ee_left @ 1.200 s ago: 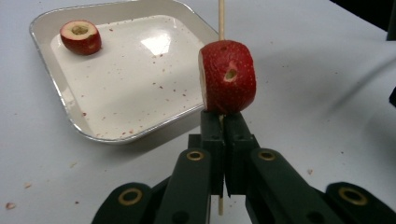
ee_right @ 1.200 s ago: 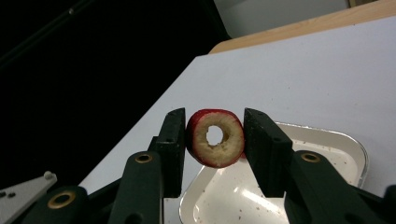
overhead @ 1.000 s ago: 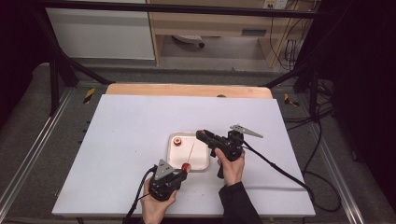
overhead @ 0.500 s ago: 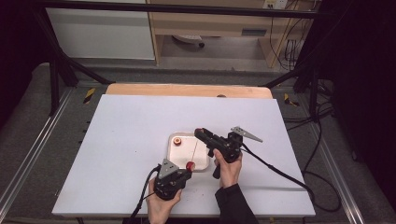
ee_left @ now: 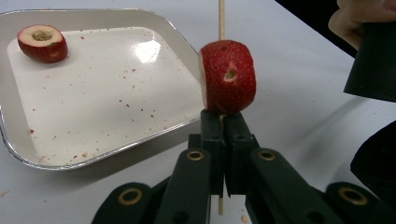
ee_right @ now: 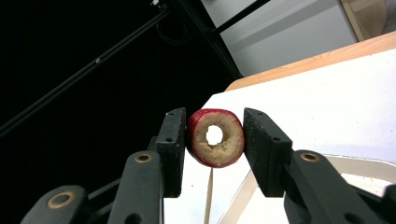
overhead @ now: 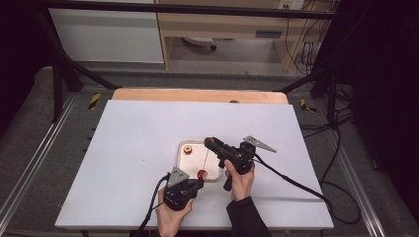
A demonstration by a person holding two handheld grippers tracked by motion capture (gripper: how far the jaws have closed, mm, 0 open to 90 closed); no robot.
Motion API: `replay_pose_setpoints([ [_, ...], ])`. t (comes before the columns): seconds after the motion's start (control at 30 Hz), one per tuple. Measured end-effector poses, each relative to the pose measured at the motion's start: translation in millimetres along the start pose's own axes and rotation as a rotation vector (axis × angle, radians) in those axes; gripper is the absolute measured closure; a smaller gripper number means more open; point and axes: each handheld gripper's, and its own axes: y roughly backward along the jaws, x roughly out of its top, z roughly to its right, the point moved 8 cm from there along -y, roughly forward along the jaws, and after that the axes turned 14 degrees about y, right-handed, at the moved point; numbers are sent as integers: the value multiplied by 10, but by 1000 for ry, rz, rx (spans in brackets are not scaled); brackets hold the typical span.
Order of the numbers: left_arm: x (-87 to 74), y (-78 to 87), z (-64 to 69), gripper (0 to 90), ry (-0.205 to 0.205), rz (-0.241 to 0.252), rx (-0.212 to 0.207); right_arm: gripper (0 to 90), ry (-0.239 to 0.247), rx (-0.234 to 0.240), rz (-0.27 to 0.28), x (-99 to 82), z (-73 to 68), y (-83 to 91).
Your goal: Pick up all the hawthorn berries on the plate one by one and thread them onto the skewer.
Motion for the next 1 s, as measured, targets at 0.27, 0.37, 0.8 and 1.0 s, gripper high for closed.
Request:
replay_pose_setpoints([
  [0.27,17,4,8,883,28,4,-21,609,14,8,-4,-24,-14,2],
  [0.37,19,1,16,883,40,5,-28,609,19,13,-10,-52,-25,-4],
  [0.8,26,-15,18,884,50,49,-5,610,-11,1,-31,-57,-54,33],
  [1.0,37,-21,50,885,47,77,3,613,-26,-6,-13,-46,-68,42],
])
